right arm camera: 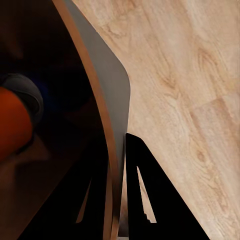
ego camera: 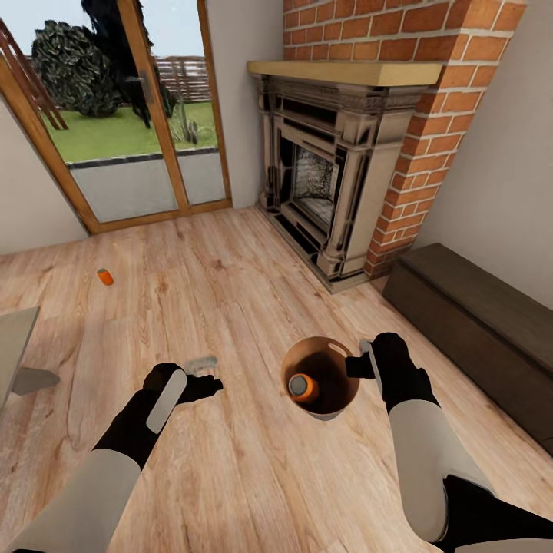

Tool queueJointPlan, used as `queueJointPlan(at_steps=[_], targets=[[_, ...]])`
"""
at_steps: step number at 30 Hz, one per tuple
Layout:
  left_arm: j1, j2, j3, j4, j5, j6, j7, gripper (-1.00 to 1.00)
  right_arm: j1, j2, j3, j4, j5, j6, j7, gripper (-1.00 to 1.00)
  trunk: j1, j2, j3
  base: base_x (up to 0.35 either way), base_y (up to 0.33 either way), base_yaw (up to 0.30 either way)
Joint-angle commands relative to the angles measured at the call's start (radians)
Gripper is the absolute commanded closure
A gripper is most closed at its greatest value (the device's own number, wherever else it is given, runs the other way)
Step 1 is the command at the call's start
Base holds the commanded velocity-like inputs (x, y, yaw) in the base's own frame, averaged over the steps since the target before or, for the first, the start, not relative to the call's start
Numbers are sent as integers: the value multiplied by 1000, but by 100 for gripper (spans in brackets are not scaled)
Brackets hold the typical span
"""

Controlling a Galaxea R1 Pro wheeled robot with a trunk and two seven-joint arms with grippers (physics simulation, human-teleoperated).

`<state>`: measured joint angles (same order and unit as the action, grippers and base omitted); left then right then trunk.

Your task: Put the three can of soda from the living room inside the tash can in the kitchen.

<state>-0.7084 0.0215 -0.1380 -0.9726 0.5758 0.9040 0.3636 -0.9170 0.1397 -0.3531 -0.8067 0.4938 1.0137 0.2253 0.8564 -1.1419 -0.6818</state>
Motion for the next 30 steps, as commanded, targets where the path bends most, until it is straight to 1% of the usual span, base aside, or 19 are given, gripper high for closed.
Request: queueJointPlan(at_steps=[1, 8, 30], targets=[[0, 0, 0, 0, 0, 0, 0, -100, 0, 0, 0, 0, -20, 2, 4, 100, 0, 0, 0, 0, 0, 0], [0, 0, 0, 0, -1, 0, 0, -100, 0, 1, 1, 0, -20, 4, 3, 100, 0, 0, 6, 0, 0, 0], [0, 0, 0, 2, -1, 1, 0, -100, 0, 3, 0, -1, -20, 2, 3, 100, 0, 0, 41, 0, 0, 0]])
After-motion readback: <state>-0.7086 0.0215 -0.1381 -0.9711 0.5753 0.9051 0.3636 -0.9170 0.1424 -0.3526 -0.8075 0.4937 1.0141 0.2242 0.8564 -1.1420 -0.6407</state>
